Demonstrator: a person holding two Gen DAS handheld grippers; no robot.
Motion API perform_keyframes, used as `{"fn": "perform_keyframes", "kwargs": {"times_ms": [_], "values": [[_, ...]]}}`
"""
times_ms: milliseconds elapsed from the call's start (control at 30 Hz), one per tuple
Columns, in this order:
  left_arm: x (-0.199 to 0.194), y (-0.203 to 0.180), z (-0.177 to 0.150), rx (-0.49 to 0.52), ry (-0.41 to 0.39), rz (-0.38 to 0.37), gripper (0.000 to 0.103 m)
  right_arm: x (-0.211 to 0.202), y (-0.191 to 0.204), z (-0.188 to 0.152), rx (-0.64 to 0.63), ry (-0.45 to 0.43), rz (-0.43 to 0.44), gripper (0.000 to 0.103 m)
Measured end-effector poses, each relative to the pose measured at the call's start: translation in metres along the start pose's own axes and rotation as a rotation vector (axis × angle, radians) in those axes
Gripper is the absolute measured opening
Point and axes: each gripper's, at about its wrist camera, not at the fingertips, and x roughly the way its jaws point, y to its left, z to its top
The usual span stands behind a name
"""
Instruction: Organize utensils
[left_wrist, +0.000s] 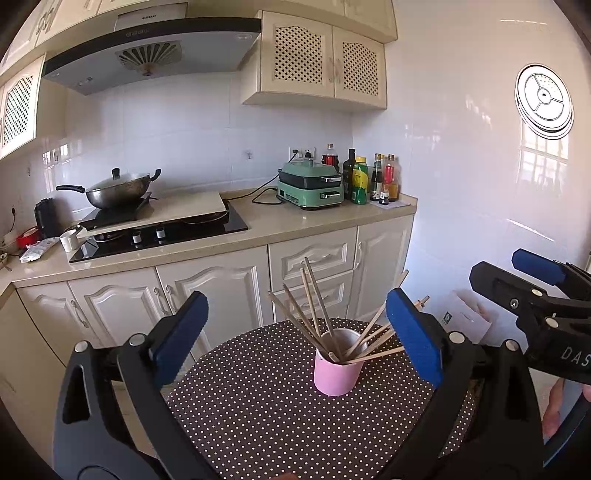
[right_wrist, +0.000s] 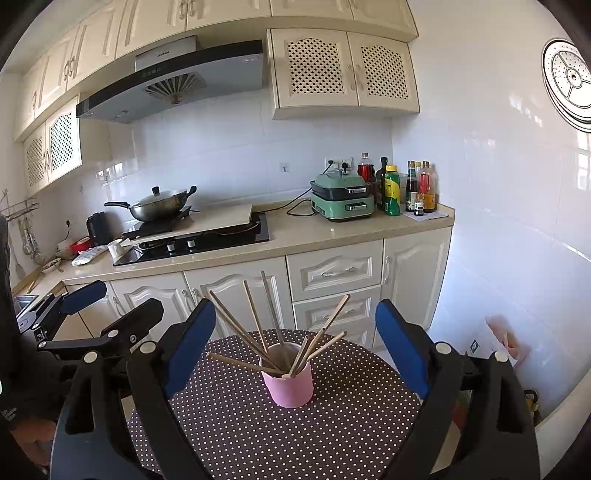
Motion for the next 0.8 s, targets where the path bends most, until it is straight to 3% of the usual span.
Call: {"fn": "perform_keyframes", "kwargs": {"times_ms": [800], "values": [[0.0005, -0.0076, 0.001, 0.027, 0.004, 0.013, 0.095, 0.0025, -0.0077, -0.0077, 0.009, 0.033, -0.008, 0.086]]}}
